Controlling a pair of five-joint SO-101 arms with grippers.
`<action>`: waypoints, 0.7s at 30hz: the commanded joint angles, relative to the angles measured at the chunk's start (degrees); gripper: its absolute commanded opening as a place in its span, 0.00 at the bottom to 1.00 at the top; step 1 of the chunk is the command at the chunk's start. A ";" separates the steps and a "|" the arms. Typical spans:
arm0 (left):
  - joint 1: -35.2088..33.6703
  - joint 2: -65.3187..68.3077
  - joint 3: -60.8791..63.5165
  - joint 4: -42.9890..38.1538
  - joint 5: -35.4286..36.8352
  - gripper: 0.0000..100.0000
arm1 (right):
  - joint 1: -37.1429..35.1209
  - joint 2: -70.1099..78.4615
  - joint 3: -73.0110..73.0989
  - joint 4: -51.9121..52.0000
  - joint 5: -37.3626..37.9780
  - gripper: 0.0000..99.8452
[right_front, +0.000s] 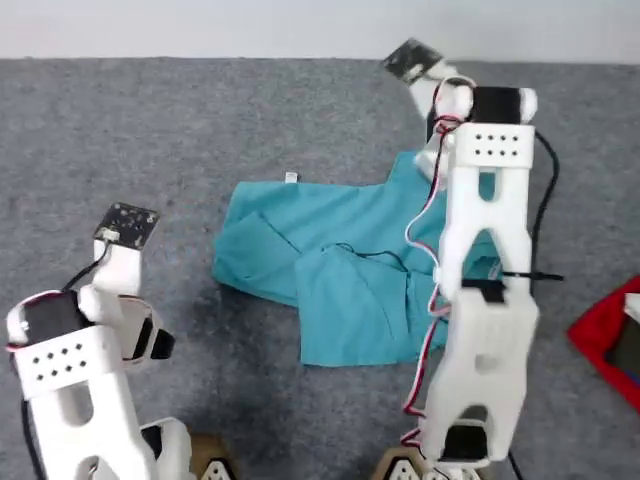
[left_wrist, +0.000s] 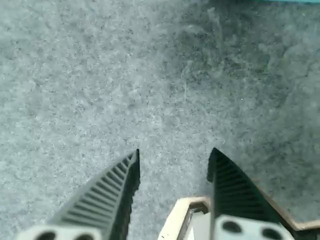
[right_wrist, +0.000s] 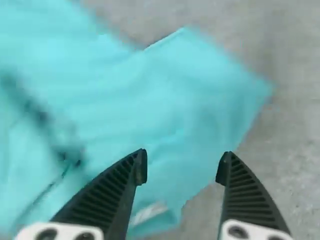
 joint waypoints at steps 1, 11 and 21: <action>0.26 0.18 -0.75 0.35 0.79 0.21 | -5.67 -22.37 34.73 2.42 7.91 0.24; 0.26 0.18 -0.66 0.35 0.79 0.21 | -21.58 -58.77 85.89 -7.25 10.81 0.24; 0.26 0.18 -0.57 0.35 0.79 0.21 | -26.77 -56.75 92.22 -18.42 1.23 0.32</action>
